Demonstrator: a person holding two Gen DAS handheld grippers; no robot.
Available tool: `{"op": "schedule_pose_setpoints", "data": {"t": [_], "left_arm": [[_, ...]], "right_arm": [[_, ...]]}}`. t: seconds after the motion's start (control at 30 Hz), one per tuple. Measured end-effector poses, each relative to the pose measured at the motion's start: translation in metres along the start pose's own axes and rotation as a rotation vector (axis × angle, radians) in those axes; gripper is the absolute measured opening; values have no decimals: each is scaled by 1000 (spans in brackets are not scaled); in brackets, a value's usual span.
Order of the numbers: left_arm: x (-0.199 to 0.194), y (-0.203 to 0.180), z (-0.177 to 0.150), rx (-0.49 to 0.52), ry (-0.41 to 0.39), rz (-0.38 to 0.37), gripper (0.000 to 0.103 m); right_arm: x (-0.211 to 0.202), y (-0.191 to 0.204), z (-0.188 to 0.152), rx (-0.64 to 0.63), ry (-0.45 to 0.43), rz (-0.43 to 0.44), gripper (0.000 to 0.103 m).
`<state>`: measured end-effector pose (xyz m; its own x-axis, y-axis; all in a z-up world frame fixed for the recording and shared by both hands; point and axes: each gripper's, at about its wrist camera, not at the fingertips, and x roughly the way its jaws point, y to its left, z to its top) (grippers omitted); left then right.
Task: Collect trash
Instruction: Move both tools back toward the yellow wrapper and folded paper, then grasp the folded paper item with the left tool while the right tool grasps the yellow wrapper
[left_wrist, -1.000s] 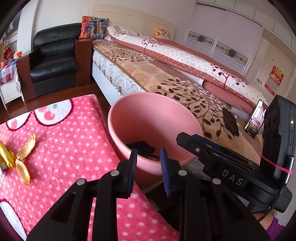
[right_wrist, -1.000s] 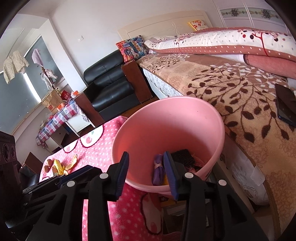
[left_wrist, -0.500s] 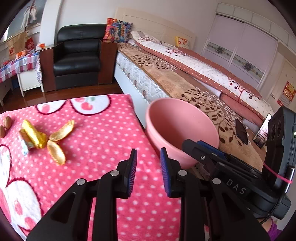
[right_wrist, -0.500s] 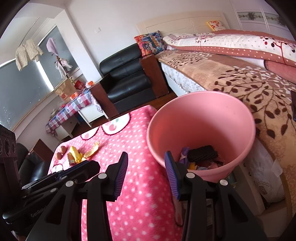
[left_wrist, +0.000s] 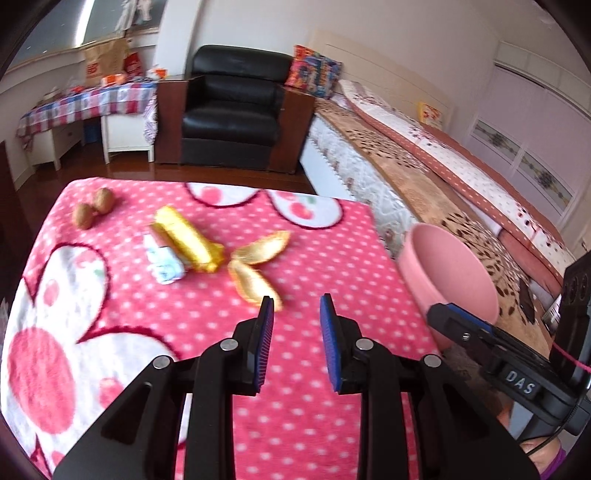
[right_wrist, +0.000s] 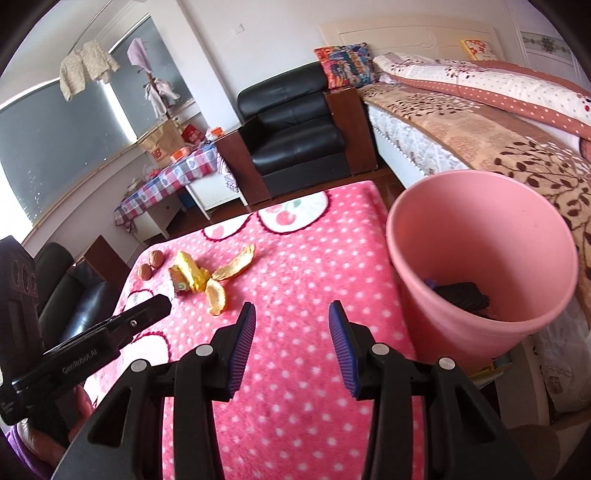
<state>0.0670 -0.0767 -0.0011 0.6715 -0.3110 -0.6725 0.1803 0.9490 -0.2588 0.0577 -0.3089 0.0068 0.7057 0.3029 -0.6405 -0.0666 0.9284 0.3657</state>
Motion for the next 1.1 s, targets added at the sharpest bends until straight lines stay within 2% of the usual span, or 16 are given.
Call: {"op": "schedule_pose_setpoints", "data": {"t": [0.23, 0.37, 0.63, 1.0, 1.1], "left_arm": [[-5, 63, 2, -132, -1, 92, 26], [-3, 85, 7, -186, 6, 109, 26], [23, 88, 22, -201, 22, 116, 26], [66, 100, 33, -245, 57, 176, 25], [71, 103, 30, -241, 64, 156, 25]], "right_arm": [[25, 25, 3, -50, 45, 36, 41], [39, 37, 4, -80, 68, 56, 41], [61, 48, 8, -105, 100, 78, 41], [89, 70, 18, -150, 126, 117, 41], [99, 82, 22, -179, 136, 129, 41]]}}
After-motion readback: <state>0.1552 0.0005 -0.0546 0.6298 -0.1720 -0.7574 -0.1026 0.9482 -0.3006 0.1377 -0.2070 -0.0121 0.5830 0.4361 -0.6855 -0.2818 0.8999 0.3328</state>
